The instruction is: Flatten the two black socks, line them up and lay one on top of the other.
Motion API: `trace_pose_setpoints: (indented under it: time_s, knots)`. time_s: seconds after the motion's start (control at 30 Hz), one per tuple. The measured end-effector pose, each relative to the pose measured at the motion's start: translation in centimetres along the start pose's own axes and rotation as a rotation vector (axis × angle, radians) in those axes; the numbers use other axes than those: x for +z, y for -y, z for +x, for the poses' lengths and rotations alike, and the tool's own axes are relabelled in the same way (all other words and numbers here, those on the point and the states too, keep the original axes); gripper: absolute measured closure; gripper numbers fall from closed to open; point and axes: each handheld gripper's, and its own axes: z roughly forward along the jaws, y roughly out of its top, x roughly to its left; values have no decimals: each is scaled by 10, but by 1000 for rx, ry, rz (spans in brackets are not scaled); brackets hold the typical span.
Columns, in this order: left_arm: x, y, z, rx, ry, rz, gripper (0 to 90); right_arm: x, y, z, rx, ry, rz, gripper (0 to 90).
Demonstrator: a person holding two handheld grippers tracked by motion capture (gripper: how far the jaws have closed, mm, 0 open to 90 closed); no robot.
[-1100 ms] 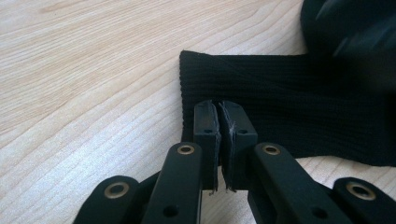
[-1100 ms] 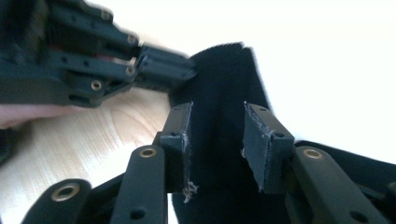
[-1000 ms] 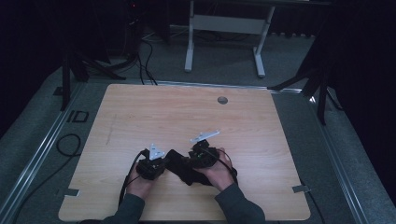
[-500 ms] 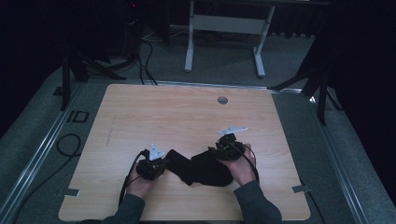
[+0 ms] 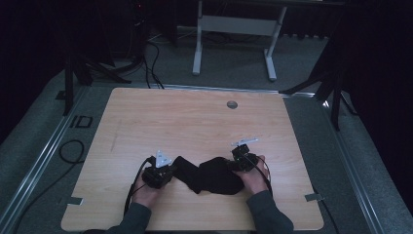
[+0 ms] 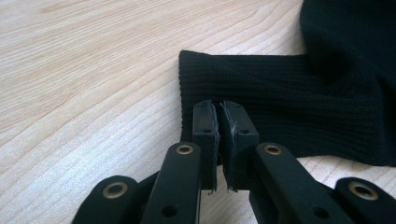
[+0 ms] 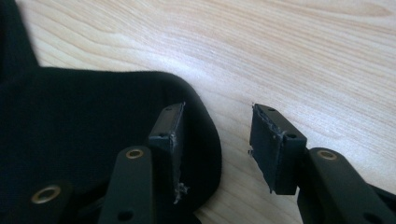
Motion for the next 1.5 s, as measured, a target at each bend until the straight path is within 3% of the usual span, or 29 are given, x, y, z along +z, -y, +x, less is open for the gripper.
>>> trace_pose_setpoints:
  time_s: [0.3,0.67,1.0,1.27,1.5]
  knots:
    - [0,0,0,-1,1,0,849,3,2,5,-27,25,10,554]
    - [0,1,-1,-2,-2,-3,845,1,5,15,-37,20,1,791]
    - [0,1,-1,0,-4,-3,845,1,4,13,-12,11,0,858]
    - [0,1,-1,-2,-4,-3,846,-24,4,14,-6,-2,-59,860]
    - [0,1,-2,-1,-6,-4,846,-46,4,25,-25,-25,-102,861]
